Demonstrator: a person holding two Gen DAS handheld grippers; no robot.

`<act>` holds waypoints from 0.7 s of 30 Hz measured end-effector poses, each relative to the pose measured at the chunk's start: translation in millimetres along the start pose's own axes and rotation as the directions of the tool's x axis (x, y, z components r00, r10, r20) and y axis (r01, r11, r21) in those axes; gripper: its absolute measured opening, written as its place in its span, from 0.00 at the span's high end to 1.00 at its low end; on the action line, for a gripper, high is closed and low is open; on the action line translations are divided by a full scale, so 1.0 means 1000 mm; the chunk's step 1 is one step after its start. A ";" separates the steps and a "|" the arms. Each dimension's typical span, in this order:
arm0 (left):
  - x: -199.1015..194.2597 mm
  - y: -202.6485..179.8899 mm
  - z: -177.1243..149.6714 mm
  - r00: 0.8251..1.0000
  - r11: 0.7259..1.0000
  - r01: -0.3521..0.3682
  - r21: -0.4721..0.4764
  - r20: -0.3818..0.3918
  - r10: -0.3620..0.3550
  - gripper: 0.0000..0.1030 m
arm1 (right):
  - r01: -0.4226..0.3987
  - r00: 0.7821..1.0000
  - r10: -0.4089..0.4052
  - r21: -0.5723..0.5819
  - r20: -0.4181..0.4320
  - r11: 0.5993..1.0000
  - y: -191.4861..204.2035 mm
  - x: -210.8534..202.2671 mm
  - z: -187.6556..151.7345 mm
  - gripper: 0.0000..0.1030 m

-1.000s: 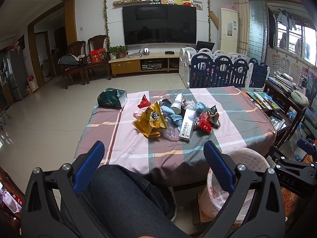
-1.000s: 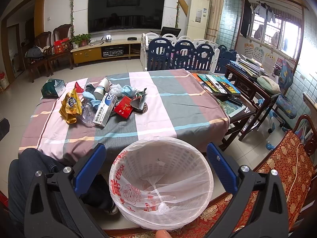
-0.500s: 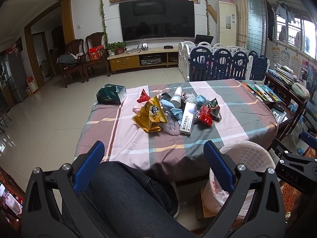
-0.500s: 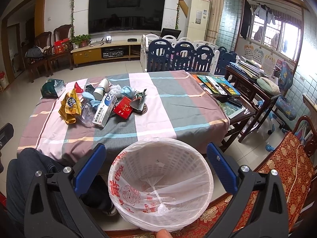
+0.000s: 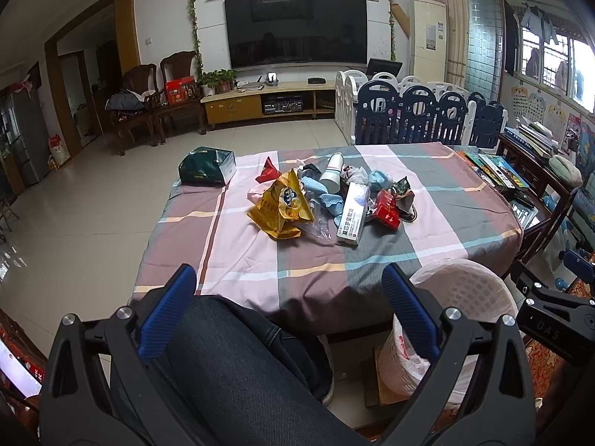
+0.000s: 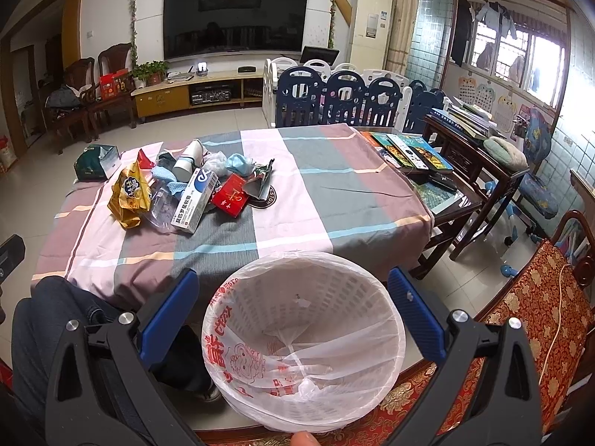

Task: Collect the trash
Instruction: 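Reach the right tool to the white ointment box and close on it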

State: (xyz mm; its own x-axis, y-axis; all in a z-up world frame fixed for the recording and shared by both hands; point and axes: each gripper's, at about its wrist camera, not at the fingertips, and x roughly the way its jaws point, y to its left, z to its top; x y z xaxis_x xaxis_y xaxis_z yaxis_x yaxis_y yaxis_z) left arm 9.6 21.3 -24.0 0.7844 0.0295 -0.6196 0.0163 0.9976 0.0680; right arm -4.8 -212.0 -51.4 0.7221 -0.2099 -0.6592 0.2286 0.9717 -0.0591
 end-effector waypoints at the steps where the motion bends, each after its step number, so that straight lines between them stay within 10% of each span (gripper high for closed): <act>1: 0.002 0.000 0.000 1.000 1.000 0.000 0.002 -0.007 0.000 0.04 | -0.002 1.000 0.002 0.001 -0.002 1.000 0.000 0.001 0.000 0.03; 21: 0.068 0.006 0.017 0.997 1.000 -0.012 -0.007 -0.081 0.012 0.09 | -0.001 1.000 0.000 0.032 0.029 1.000 -0.006 0.028 0.020 0.03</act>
State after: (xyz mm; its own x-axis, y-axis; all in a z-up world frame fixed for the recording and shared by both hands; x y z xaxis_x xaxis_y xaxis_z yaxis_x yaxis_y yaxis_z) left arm 73.5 28.5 -52.6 0.7317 0.0460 -0.6801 0.0022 0.9976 0.0698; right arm 27.5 -225.6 -54.7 0.7405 -0.2128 -0.6374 0.2483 0.9681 -0.0347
